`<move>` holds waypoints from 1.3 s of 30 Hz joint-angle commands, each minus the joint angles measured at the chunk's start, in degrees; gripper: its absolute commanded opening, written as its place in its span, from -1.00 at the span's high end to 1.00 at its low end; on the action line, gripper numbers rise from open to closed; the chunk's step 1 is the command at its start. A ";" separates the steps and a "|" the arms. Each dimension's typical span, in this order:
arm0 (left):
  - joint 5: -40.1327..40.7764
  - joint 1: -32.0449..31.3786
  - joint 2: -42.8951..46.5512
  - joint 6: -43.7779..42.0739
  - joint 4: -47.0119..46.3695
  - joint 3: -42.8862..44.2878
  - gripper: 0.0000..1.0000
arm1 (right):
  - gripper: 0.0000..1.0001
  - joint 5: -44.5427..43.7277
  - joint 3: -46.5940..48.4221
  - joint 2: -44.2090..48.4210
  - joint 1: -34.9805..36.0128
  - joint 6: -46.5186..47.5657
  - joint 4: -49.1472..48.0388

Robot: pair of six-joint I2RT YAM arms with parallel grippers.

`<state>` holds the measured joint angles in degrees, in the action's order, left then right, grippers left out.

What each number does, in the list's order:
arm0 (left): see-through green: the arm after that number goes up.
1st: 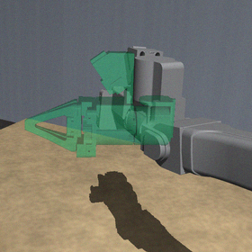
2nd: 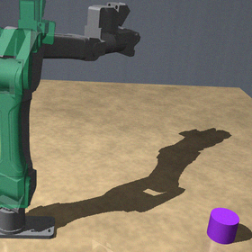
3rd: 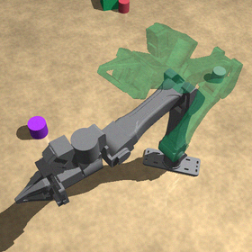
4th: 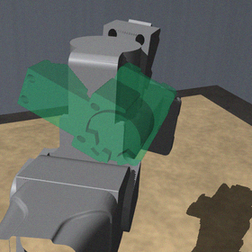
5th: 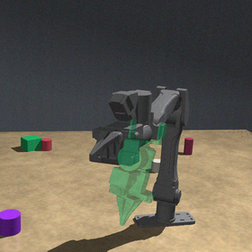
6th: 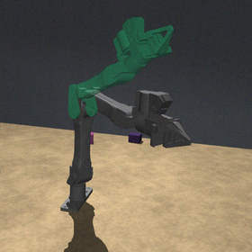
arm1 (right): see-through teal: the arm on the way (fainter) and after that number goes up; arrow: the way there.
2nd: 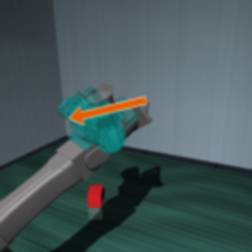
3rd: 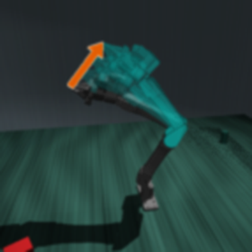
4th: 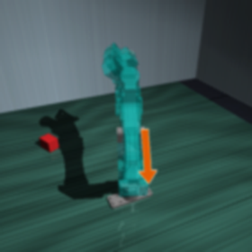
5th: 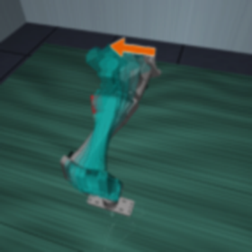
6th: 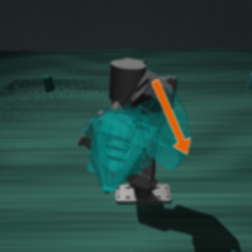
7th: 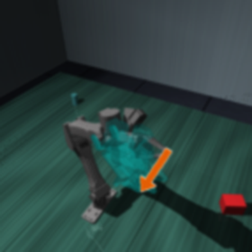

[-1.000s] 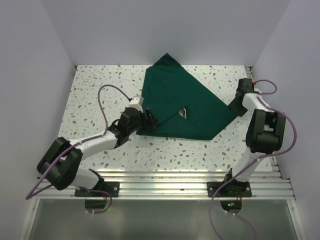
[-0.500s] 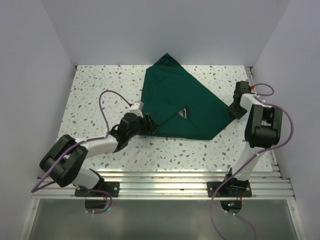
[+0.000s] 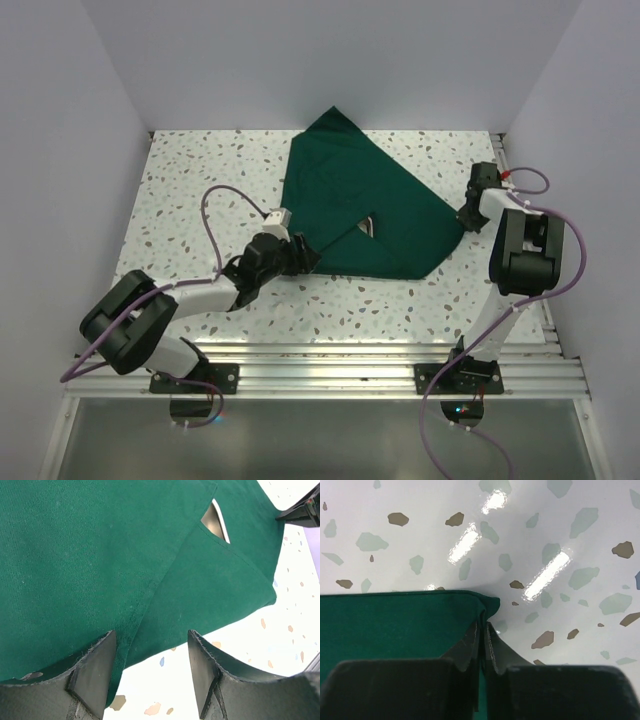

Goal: Prepare the surgical pack

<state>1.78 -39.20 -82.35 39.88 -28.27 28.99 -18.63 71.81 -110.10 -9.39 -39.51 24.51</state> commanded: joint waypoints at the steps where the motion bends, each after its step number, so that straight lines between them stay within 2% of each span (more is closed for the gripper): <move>1: 0.86 -0.53 0.25 -0.15 -2.67 0.27 -0.24 | 0.99 -2.37 -2.11 0.59 -0.46 -1.36 -0.52; 12: -0.02 0.26 5.35 -3.22 7.87 7.21 -0.29 | 1.00 3.08 -2.82 8.49 1.12 -0.05 -2.71; 20: 0.50 5.97 8.25 -6.65 19.37 13.53 -0.36 | 1.00 1.67 4.02 13.95 8.94 2.59 0.97; 22: 0.42 9.31 7.99 -7.09 21.93 14.33 -0.36 | 1.00 0.53 6.31 14.48 13.59 3.47 1.94; 27: -1.43 16.86 4.84 -8.15 23.44 15.04 -0.37 | 1.00 1.93 15.36 13.25 20.79 4.96 5.10; 33: -4.59 17.32 -1.76 -8.59 20.89 17.32 -0.32 | 1.00 3.33 25.91 8.42 28.01 5.40 7.48; 39: -6.44 17.31 -5.98 -8.06 16.41 16.97 -0.08 | 1.00 5.80 35.40 1.57 34.17 4.88 8.27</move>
<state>-2.70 -21.91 -87.22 33.19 -7.70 44.31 -14.92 102.72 -105.21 22.37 -34.89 31.97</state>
